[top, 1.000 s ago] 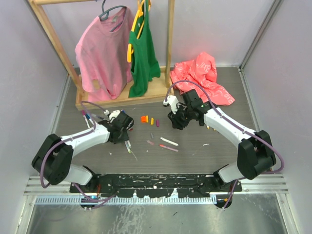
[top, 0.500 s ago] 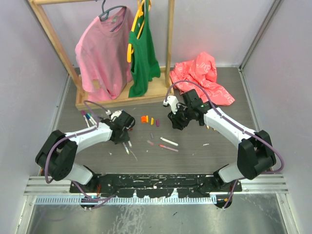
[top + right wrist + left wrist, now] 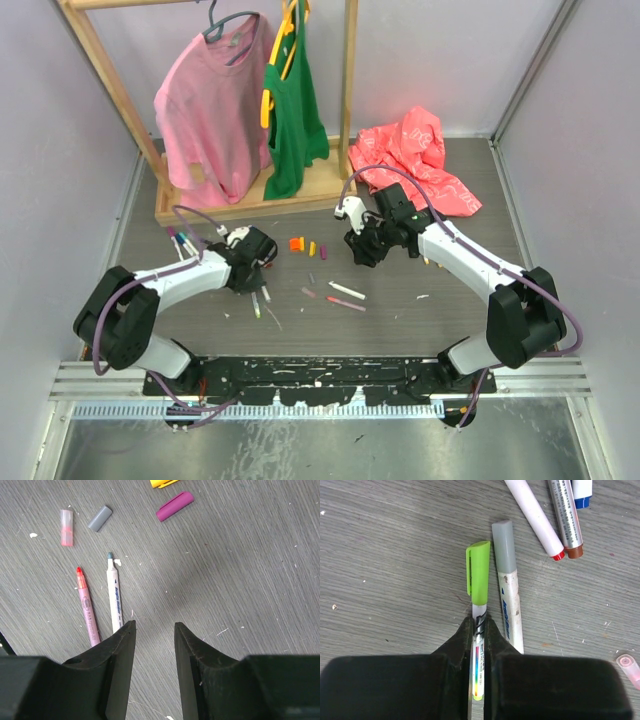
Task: Open the pen caps
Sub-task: Pick up the pen from the center of the board.
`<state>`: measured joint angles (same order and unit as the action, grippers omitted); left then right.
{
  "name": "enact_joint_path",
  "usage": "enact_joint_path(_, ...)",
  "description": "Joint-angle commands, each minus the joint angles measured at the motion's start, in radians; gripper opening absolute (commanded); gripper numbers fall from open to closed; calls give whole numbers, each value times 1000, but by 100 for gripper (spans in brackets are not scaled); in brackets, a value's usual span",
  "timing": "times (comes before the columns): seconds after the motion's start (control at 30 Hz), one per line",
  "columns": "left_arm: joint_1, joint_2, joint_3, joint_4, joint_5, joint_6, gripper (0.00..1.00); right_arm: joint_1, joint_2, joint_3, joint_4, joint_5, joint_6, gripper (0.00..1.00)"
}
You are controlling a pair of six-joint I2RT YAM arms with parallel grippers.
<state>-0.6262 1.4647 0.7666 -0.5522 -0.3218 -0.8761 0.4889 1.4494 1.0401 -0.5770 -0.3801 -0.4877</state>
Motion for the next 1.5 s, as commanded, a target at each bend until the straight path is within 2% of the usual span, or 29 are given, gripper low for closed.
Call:
enact_joint_path(0.0,4,-34,20,-35,-24,-4,0,-4,-32,31,2,-32,-8,43)
enact_joint_path(0.27,4,-184,-27,11,15,-2,0,-4,-59,31,-2,-132,7,43)
enact_joint_path(0.4,3,-321,-66,65,59,-3,0,-3,-93,29,0,-188,11,43)
enact_joint_path(0.5,3,-414,-99,123,108,-6,0,-6,-122,30,0,-285,25,44)
enact_joint_path(0.6,2,-516,-159,268,203,-9,0,-17,-151,28,2,-416,46,45)
enact_joint_path(0.7,-7,-601,-251,521,312,-37,0,-25,-174,24,8,-484,52,46)
enact_joint_path(0.77,-38,-626,-292,675,331,-51,0,-33,-185,19,20,-521,67,46)
enact_joint_path(1.07,-265,-552,-302,1059,154,51,0,-105,-211,-25,125,-739,171,54)
enact_joint_path(1.3,-352,-416,-286,1314,69,110,0,-128,-231,-73,218,-916,215,63)
enact_joint_path(1.47,-422,-345,-279,1465,-20,192,0,-127,-291,-152,394,-939,330,66)
